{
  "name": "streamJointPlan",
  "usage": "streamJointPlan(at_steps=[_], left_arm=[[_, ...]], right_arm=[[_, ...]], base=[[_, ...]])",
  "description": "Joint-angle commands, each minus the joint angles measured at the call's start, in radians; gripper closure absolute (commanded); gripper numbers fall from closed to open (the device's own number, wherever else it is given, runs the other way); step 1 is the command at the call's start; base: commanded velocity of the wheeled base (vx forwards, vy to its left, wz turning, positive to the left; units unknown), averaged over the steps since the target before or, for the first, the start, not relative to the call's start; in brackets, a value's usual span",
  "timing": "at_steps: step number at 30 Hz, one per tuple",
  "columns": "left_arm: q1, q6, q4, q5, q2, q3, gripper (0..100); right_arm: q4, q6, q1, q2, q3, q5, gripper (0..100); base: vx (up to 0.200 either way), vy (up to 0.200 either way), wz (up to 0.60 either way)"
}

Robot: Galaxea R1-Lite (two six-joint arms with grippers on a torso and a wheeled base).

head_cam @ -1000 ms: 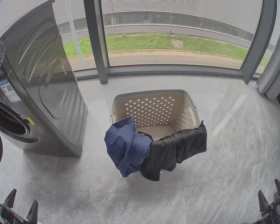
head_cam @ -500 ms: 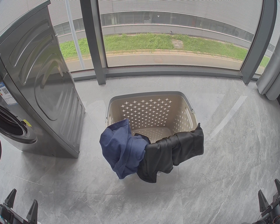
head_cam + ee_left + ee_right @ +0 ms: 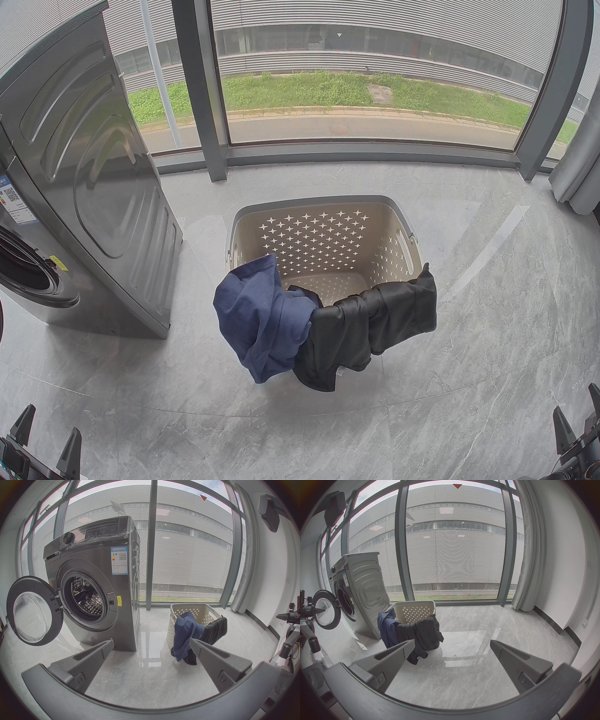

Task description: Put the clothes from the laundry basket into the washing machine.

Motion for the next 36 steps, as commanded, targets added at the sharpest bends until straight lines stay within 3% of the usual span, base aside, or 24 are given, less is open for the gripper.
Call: streamJointPlan(at_steps=[1, 7, 12, 29, 30, 32, 34, 36], left_arm=[[0.000, -0.001, 0.000, 0.000, -0.018, 0.016, 0], [0.000, 0.001, 0.000, 0.000, -0.018, 0.016, 0], [0.000, 0.001, 0.000, 0.000, -0.018, 0.016, 0], [0.000, 0.001, 0.000, 0.000, -0.018, 0.016, 0], [0.000, 0.001, 0.000, 0.000, -0.018, 0.016, 0], [0.000, -0.001, 0.000, 0.002, -0.018, 0.016, 0], [0.000, -0.001, 0.000, 0.000, -0.018, 0.016, 0], [0.000, 0.002, 0.000, 0.002, -0.018, 0.016, 0]], right_arm=[[0.001, 0.000, 0.001, -0.016, 0.018, 0.000, 0], [0.001, 0.000, 0.001, -0.016, 0.018, 0.000, 0], [0.001, 0.000, 0.001, -0.016, 0.018, 0.000, 0], [-0.001, 0.004, -0.002, -0.016, 0.018, 0.000, 0], [-0.007, -0.003, -0.001, -0.016, 0.002, 0.005, 0], [-0.016, 0.012, 0.010, -0.002, -0.120, 0.033, 0], [0.012, 0.052, 0.022, 0.093, -0.205, 0.063, 0], [0.024, 0.066, 0.027, 0.212, -0.206, 0.080, 0]], base=[[0.000, 0.000, 0.00], [0.000, 0.000, 0.00], [0.200, 0.000, 0.00], [0.000, 0.000, 0.00], [0.000, 0.000, 0.00], [0.000, 0.000, 0.00], [0.000, 0.000, 0.00], [0.000, 0.000, 0.00]])
